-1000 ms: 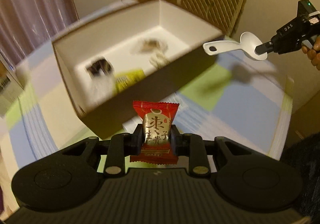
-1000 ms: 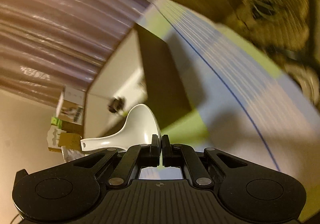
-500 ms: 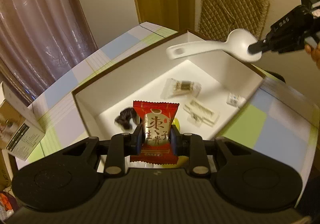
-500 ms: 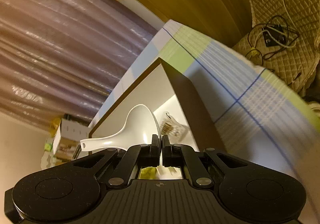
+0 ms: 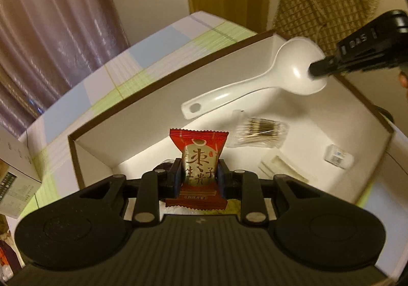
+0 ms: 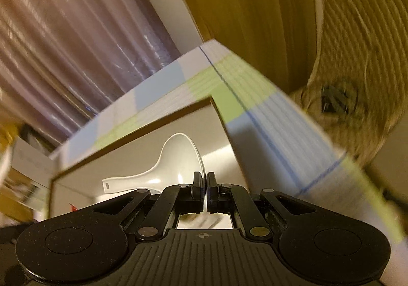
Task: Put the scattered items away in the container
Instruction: 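Carry the red packet and white spoon over the box with both tools, then open both tools to drop the red packet and white spoon into the box, then withdraw both tools from the box toward the two tubes on the table, then lower both open tools over the green tube and white squeeze tube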
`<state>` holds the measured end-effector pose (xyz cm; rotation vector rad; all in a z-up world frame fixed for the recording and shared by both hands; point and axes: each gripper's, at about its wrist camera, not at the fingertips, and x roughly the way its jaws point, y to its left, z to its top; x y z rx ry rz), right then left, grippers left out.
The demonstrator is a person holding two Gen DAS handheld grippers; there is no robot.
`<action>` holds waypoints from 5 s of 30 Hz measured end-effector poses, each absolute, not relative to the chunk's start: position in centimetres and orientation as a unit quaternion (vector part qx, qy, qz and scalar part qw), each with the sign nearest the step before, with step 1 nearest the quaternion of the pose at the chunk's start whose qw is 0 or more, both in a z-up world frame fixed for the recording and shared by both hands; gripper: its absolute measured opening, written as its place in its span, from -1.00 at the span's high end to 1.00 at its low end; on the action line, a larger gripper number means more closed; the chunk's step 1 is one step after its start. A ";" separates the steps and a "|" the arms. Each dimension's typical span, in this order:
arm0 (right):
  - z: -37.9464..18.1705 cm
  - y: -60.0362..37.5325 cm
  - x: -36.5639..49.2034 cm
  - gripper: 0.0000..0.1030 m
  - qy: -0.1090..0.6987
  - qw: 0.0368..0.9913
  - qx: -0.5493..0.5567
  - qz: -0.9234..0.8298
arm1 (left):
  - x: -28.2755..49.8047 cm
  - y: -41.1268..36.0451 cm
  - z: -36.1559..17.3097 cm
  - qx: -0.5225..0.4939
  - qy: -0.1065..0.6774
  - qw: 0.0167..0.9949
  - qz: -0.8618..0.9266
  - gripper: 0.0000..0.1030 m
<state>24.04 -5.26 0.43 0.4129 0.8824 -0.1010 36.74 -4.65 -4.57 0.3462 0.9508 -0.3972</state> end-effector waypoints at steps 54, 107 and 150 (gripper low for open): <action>-2.6 3.2 20.3 -0.70 0.451 0.877 -0.097 0.136 | 37.4 -5.0 -5.8 0.168 0.459 0.856 -0.166 -0.48; 1.3 4.1 3.1 -0.70 0.343 0.899 -0.060 0.266 | 14.0 4.8 -1.1 0.065 0.424 0.899 -0.084 -0.49; -8.6 -9.0 3.2 -0.70 0.539 0.839 0.066 0.016 | 17.3 -1.9 -11.7 0.105 0.425 0.838 -0.326 -0.44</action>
